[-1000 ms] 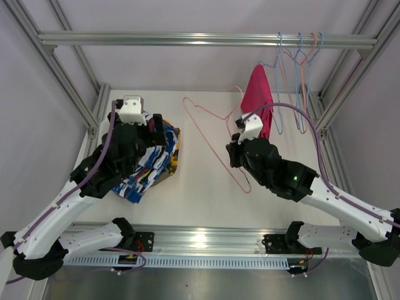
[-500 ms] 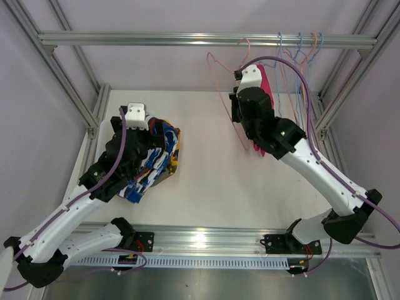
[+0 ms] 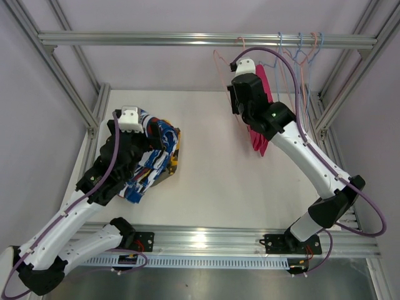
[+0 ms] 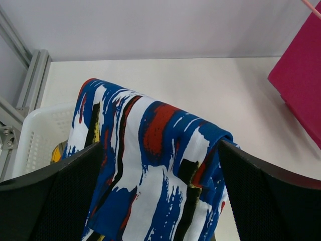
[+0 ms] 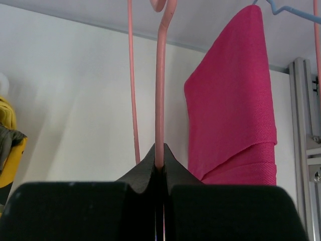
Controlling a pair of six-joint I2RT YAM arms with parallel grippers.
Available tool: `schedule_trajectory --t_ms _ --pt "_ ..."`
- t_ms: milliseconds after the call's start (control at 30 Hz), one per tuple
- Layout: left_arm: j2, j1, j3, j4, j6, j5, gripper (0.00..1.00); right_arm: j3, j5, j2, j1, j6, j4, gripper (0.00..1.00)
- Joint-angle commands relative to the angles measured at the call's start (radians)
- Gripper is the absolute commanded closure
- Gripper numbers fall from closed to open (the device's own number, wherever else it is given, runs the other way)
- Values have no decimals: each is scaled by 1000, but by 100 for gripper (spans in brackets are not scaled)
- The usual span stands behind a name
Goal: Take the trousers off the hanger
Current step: Place the hanger at the clothesline.
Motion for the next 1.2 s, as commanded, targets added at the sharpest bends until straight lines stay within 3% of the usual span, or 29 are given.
schedule_trajectory --t_ms 0,600,1167 --pt "-17 10 -4 28 -23 45 1 87 -11 -9 6 -29 22 100" --pt "-24 10 -7 22 -33 93 1 193 9 8 -31 -78 14 100" --pt "-33 10 1 11 -40 131 1 363 -83 227 -148 -63 -21 100"
